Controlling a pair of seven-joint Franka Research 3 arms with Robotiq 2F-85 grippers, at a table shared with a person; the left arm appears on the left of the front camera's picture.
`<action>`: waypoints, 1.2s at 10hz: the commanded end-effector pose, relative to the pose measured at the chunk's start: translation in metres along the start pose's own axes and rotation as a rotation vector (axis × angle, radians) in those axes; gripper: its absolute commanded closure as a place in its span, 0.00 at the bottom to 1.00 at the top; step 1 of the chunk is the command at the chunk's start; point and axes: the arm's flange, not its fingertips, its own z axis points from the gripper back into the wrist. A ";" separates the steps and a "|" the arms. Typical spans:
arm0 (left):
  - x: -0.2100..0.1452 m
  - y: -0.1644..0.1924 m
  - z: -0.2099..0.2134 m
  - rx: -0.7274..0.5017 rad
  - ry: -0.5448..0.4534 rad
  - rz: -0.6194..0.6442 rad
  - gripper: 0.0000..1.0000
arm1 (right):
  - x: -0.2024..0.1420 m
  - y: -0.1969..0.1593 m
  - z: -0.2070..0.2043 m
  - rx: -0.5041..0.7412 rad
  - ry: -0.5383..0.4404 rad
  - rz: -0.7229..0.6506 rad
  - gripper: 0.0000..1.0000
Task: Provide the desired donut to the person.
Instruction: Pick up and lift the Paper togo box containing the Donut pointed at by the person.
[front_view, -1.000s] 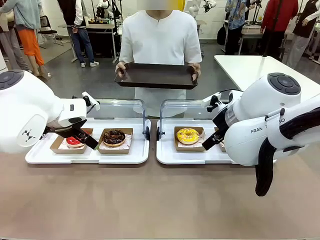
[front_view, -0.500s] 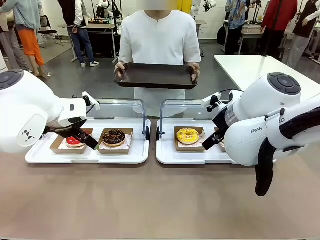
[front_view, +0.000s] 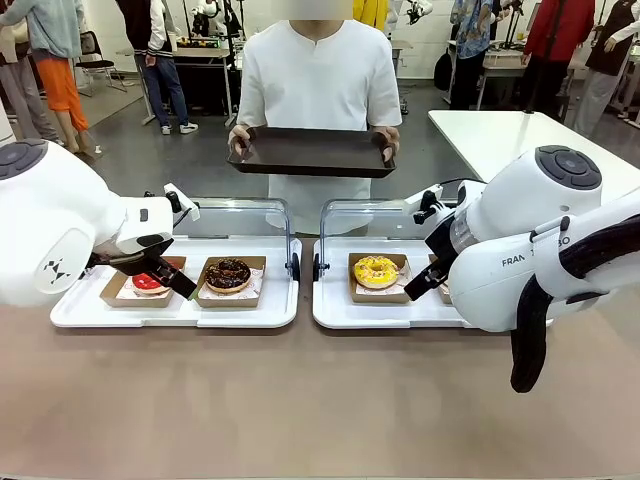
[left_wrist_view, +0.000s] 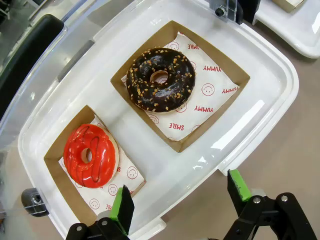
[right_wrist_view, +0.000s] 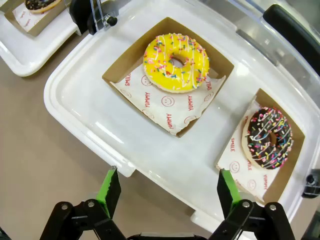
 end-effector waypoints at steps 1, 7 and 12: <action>0.000 0.000 0.000 0.000 0.000 0.000 0.00 | 0.000 0.000 0.000 0.000 0.000 0.001 0.00; 0.019 0.007 0.084 -0.067 0.086 -0.030 0.00 | 0.017 -0.005 0.079 0.016 0.065 -0.027 0.00; 0.067 0.022 0.182 -0.030 0.217 -0.045 0.00 | 0.059 -0.009 0.195 0.033 0.262 0.005 0.00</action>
